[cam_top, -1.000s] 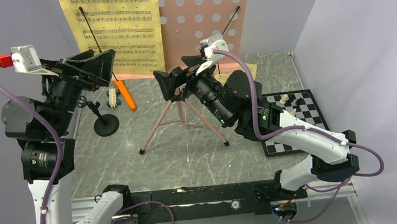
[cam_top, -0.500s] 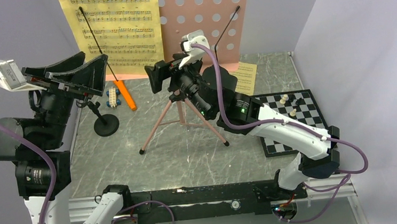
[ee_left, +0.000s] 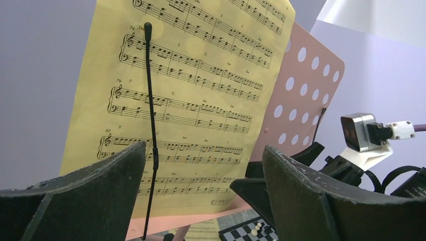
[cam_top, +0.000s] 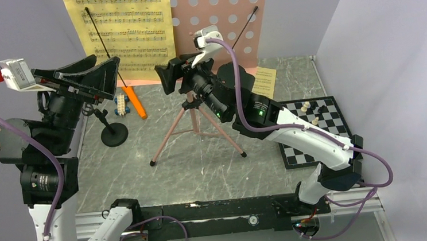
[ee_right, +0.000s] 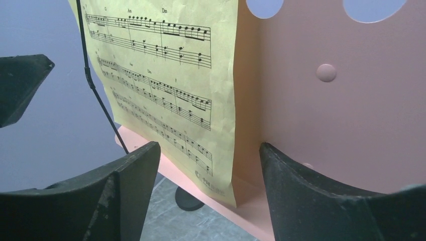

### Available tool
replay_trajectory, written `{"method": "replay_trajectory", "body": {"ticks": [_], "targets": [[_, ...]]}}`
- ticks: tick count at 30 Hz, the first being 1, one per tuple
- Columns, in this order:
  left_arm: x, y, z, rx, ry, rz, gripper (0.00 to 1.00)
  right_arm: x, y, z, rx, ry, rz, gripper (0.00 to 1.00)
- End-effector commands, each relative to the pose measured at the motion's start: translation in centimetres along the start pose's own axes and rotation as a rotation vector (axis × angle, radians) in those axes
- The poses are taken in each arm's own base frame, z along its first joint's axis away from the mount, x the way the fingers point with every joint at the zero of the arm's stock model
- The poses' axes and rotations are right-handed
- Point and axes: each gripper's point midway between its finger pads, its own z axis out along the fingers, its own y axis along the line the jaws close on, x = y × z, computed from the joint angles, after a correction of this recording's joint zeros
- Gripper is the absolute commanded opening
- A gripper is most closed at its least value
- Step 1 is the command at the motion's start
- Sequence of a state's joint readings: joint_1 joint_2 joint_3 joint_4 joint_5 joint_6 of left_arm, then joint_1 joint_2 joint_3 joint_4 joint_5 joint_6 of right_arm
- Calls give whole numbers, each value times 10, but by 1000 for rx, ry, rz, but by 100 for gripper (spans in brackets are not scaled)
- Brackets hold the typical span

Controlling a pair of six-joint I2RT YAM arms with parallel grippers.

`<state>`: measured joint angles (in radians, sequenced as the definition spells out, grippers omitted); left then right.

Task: Pack up the instrument practice props

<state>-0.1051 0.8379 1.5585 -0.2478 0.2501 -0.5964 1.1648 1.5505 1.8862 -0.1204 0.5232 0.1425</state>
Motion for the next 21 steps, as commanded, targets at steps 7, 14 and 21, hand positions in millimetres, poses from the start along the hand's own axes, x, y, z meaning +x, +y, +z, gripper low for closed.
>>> {"method": "replay_trajectory", "body": {"ticks": [7, 14, 21], "targets": [[-4, -4, 6, 31, -21, 5, 88, -14, 3, 7, -29, -35, 19, 52], [-3, -3, 12, 46, -23, 6, 85, -15, 4, 2, -53, -41, 16, 32], [3, 1, 19, 68, -46, -13, 84, -14, 4, 0, -75, -41, -1, 0]]}}
